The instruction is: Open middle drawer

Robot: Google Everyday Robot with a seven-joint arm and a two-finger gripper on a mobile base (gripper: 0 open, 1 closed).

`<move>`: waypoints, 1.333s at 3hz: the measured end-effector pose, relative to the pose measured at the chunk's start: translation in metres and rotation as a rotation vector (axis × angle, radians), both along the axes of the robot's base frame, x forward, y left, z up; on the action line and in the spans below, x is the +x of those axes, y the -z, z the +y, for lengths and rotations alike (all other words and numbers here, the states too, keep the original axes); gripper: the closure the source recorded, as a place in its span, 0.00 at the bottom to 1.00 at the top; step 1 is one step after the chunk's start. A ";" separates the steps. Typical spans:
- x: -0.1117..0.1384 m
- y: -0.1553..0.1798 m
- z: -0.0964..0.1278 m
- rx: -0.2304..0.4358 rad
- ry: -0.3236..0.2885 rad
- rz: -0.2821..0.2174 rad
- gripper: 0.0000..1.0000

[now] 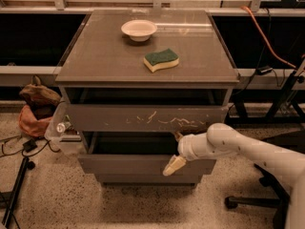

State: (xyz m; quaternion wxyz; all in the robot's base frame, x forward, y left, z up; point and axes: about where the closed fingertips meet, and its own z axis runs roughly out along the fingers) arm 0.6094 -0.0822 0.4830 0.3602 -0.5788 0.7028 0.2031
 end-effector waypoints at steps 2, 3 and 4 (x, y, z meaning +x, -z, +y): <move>0.008 0.039 0.007 -0.005 -0.034 0.092 0.00; -0.013 0.052 0.011 -0.001 -0.048 0.118 0.00; -0.040 0.065 0.014 0.003 -0.055 0.148 0.00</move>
Offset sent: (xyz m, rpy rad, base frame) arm 0.0019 0.0077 -0.0592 -0.0044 0.1403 0.0552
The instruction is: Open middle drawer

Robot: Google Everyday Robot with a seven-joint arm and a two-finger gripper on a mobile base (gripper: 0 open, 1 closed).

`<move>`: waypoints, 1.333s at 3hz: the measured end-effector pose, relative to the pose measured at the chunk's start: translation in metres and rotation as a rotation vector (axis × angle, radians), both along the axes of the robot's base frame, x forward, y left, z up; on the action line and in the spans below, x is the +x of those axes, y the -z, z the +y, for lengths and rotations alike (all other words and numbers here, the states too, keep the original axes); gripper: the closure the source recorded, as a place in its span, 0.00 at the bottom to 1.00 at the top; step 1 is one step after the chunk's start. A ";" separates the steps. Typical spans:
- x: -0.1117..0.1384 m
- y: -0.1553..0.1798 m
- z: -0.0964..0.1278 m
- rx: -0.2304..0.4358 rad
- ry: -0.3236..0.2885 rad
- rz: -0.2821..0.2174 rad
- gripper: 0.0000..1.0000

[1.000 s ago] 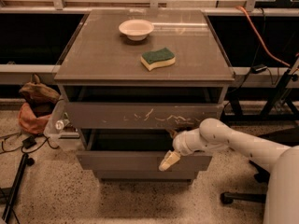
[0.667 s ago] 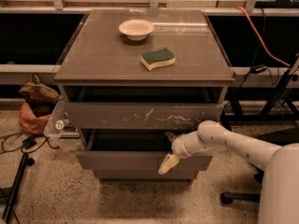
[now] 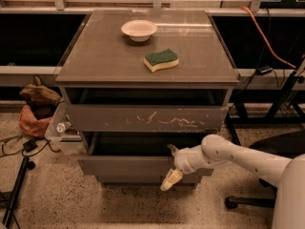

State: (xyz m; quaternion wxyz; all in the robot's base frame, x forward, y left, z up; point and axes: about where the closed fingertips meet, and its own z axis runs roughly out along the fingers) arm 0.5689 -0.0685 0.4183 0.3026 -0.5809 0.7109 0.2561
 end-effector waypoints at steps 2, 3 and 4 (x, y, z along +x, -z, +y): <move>-0.023 -0.008 0.002 0.022 -0.017 0.028 0.00; -0.023 -0.008 0.002 0.022 -0.017 0.028 0.00; -0.026 -0.008 0.009 0.006 -0.037 0.066 0.00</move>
Offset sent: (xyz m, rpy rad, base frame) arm -0.1318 0.0076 -0.0250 0.0743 0.1683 0.0883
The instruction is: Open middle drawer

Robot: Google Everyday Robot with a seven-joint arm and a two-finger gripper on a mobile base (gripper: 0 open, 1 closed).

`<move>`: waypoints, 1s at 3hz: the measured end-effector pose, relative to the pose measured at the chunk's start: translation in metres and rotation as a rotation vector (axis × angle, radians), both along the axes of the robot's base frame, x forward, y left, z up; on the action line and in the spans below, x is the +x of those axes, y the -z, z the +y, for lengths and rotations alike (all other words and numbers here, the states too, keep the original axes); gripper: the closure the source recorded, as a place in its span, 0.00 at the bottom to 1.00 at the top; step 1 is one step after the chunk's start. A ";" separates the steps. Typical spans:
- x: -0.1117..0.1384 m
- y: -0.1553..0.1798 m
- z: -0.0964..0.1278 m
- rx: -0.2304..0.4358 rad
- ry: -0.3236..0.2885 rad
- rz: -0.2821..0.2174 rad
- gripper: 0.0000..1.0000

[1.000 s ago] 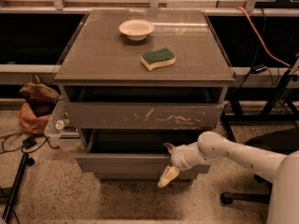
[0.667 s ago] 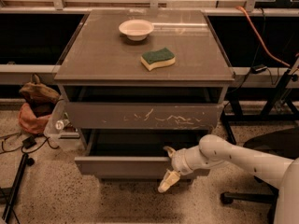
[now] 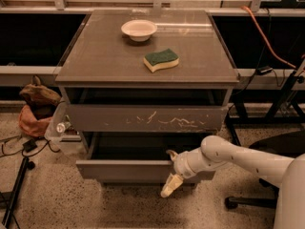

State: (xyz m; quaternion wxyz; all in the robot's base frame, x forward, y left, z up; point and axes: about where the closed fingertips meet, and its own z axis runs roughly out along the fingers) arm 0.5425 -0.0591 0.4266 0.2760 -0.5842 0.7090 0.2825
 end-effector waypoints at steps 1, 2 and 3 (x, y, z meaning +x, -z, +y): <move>-0.035 -0.001 0.014 -0.043 -0.052 0.109 0.00; -0.044 -0.007 0.019 -0.049 -0.057 0.138 0.00; -0.044 -0.007 0.019 -0.049 -0.058 0.138 0.00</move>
Offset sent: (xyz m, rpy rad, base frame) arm -0.1705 0.0415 0.0193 -0.0691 0.3859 0.0733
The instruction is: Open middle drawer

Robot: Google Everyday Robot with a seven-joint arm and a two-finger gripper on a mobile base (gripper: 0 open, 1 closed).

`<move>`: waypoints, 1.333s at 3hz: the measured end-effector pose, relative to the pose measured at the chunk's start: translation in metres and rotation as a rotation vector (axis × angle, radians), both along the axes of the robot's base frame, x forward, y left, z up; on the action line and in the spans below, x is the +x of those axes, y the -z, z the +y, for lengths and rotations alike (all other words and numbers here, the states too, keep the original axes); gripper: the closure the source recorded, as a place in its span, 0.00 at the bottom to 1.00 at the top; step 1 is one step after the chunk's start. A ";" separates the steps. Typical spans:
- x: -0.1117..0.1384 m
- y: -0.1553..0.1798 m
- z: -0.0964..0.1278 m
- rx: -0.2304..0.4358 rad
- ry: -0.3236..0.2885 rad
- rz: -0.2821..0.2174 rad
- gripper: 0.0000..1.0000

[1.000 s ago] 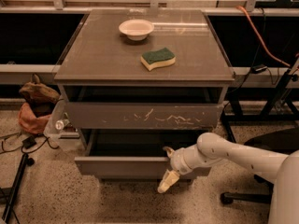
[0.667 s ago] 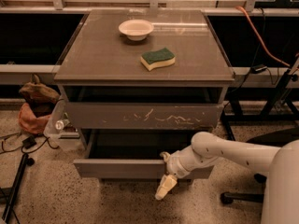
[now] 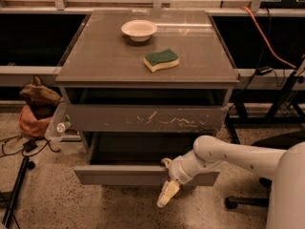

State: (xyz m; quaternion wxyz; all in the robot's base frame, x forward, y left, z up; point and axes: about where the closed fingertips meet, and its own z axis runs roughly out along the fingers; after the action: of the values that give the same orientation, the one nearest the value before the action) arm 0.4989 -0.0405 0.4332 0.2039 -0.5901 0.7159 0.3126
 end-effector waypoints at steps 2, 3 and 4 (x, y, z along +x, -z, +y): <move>-0.006 0.001 0.003 0.006 -0.012 0.021 0.00; -0.022 -0.001 0.004 0.007 -0.014 0.040 0.00; -0.041 -0.010 0.004 0.017 -0.015 0.050 0.00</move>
Offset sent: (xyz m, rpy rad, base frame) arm -0.1139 0.0125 -0.0007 -0.0020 0.1804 0.0768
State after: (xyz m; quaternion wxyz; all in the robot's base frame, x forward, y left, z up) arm 0.4578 -0.0360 0.4428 0.1886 -0.5857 0.7136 0.3350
